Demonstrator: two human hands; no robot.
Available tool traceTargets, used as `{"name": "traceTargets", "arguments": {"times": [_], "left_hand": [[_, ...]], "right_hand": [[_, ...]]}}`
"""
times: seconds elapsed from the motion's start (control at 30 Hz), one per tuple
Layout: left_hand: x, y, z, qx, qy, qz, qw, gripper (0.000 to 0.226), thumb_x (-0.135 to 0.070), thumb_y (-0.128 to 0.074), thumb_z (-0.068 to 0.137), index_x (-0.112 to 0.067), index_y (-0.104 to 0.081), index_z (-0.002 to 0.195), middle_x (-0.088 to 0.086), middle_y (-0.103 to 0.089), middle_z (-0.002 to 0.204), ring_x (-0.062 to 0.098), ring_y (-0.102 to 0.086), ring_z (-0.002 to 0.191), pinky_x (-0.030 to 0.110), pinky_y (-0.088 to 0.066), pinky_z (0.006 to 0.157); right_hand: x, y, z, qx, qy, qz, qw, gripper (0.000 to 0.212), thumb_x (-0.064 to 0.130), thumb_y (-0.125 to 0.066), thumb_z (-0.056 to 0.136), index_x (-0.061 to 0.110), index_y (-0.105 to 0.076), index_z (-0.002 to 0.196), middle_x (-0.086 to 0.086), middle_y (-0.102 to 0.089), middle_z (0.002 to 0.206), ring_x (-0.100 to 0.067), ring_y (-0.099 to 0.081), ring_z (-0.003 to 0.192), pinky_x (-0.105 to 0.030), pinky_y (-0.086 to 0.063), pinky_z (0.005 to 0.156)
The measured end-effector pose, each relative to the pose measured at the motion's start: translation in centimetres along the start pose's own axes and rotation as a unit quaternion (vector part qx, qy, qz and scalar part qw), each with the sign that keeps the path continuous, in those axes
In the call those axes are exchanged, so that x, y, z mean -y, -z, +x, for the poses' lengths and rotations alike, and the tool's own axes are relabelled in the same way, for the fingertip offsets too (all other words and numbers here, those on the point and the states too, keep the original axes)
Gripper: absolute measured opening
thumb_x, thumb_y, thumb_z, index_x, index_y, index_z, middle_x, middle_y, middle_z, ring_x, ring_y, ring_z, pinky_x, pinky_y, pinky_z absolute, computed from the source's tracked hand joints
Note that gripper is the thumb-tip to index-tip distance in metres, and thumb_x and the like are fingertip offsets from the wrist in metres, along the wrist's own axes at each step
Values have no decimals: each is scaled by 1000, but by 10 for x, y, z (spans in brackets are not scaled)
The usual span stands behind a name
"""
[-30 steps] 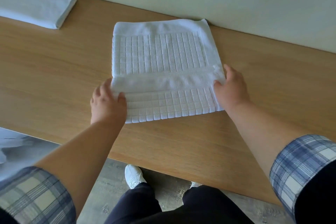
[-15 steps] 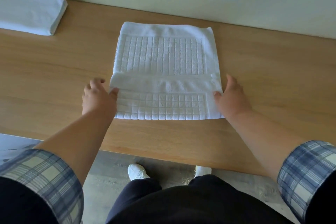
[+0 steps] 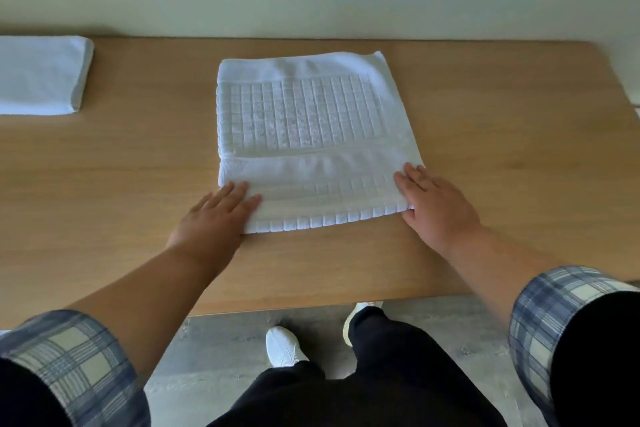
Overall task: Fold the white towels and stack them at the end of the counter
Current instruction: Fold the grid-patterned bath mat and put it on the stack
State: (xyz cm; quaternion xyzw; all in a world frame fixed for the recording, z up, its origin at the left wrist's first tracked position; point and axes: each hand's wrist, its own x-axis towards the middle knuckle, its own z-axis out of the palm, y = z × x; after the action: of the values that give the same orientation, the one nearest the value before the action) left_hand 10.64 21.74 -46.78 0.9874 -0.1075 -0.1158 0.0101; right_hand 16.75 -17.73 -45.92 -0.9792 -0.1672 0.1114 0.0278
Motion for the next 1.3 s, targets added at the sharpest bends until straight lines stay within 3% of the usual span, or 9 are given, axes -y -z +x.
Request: {"name": "traceTargets", "arguments": {"times": [0.2,0.3,0.4,0.53,0.67,0.8,0.93,1.03,1.3], "left_hand": [[15,15,-7,-52,71,-132,987,48,-15,-61,91,-24,-54,137,-3,-49,148,21,-40,140,40,-31,116],[16,31,-24,-81,109,-204,969,40,-13,-62,85,-27,-60,123,-3,-64,119,21,-59,104,37,-49,84],[17,46,-38,-90,182,-311,928,23,-28,-59,88,-42,-55,105,-19,-60,92,4,-55,73,26,-40,59],[15,65,-32,-134,255,-394,872,15,-47,-53,91,-33,-54,87,-16,-61,79,9,-56,69,27,-37,55],[12,82,2,-176,263,-448,836,18,-54,-45,91,-37,-52,88,-10,-61,82,9,-55,72,31,-38,57],[14,85,42,-193,288,-485,803,13,-60,-40,91,-53,-45,100,-15,-61,91,6,-57,80,30,-42,62],[16,71,74,-176,336,-455,806,23,-54,-36,97,-44,-42,117,-10,-57,86,12,-55,72,28,-38,55],[21,62,92,-156,393,-397,815,28,-48,-32,101,-36,-41,125,-7,-50,78,15,-48,65,30,-29,50],[36,51,114,-130,438,-369,809,33,-51,-30,101,-32,-43,125,-1,-52,79,20,-49,64,32,-33,53]], "right_hand": [[-5,15,-9,-54,-60,37,996,41,14,-63,89,17,-63,130,-4,-63,130,-27,-58,117,-38,-43,95],[4,29,-26,-45,-76,143,986,20,17,-66,84,20,-71,103,0,-66,99,-20,-58,95,-33,-42,78],[10,43,-46,-61,-145,336,929,12,20,-68,83,31,-65,83,9,-63,80,-8,-57,73,-30,-39,62],[13,58,-44,-119,-240,457,848,6,32,-64,91,38,-63,89,16,-67,91,2,-61,82,-23,-44,65],[13,66,-7,-155,-252,486,822,15,47,-56,89,33,-59,91,16,-65,95,0,-61,88,-24,-43,67],[14,69,41,-157,-245,497,817,25,50,-52,92,31,-60,107,15,-65,103,-1,-61,93,-25,-45,69],[14,64,84,-132,-247,483,830,32,49,-45,98,33,-51,125,18,-60,101,2,-58,87,-17,-42,58],[14,59,112,-119,-255,464,840,35,48,-41,98,32,-50,128,16,-59,98,-2,-56,85,-24,-40,62],[2,46,156,-89,-265,434,856,39,48,-40,99,30,-49,133,16,-57,96,-10,-55,83,-26,-37,66]]}}
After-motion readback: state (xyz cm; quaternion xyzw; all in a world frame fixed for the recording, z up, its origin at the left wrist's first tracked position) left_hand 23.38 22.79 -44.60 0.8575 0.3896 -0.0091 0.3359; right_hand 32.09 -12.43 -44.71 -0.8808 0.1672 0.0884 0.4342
